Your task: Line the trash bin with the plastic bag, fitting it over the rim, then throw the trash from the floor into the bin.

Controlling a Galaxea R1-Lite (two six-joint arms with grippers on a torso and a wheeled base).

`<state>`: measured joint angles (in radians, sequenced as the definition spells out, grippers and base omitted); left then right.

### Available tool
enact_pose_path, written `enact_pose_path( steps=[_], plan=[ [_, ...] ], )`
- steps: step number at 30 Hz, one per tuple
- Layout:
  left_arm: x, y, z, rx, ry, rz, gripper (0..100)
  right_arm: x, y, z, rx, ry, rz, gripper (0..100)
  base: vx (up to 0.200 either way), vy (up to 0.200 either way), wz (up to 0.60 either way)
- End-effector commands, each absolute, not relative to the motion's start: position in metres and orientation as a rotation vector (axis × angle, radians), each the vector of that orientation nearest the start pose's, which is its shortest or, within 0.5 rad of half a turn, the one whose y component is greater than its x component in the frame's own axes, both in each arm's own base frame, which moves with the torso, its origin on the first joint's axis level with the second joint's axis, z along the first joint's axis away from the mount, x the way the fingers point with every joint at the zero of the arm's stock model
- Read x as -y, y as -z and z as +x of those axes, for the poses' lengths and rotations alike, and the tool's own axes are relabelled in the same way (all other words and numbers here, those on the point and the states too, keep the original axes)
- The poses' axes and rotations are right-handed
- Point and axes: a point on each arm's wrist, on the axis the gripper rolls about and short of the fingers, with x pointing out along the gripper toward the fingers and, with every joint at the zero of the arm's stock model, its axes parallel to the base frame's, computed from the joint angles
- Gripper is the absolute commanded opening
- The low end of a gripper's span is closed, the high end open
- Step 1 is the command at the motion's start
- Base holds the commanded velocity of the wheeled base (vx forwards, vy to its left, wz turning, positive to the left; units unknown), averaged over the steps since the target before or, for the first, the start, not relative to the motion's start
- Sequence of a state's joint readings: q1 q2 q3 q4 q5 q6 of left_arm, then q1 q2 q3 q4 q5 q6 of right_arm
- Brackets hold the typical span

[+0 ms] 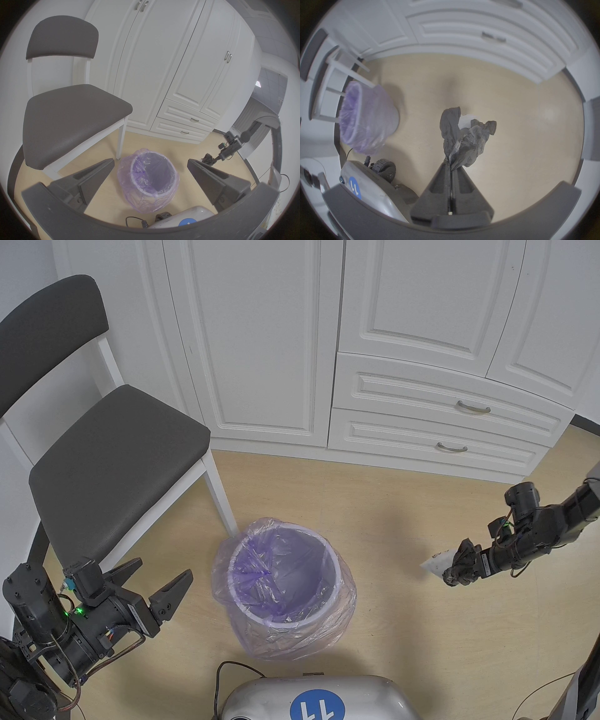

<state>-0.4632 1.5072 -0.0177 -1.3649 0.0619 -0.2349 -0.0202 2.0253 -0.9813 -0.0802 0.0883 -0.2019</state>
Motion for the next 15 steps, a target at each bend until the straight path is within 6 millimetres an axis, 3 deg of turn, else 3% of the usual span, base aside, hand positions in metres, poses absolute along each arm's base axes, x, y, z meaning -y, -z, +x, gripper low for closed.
enact_pose_path(
  steps=[1,8,15],
  plan=[
    [0.072,-0.123,0.146,-0.135,0.390,-0.179,100,-0.026,-0.155,0.254,-0.636,-0.240,-0.326,0,0.000,0.000,0.00],
    [0.070,-0.128,0.143,-0.105,0.397,-0.184,100,-0.066,-0.171,0.227,-0.434,-0.312,-0.359,0,0.000,0.000,0.00],
    [0.070,-0.132,0.139,-0.075,0.410,-0.138,100,-0.135,-0.155,0.225,-0.269,-0.517,-0.193,0,0.000,0.000,0.00]
  ],
)
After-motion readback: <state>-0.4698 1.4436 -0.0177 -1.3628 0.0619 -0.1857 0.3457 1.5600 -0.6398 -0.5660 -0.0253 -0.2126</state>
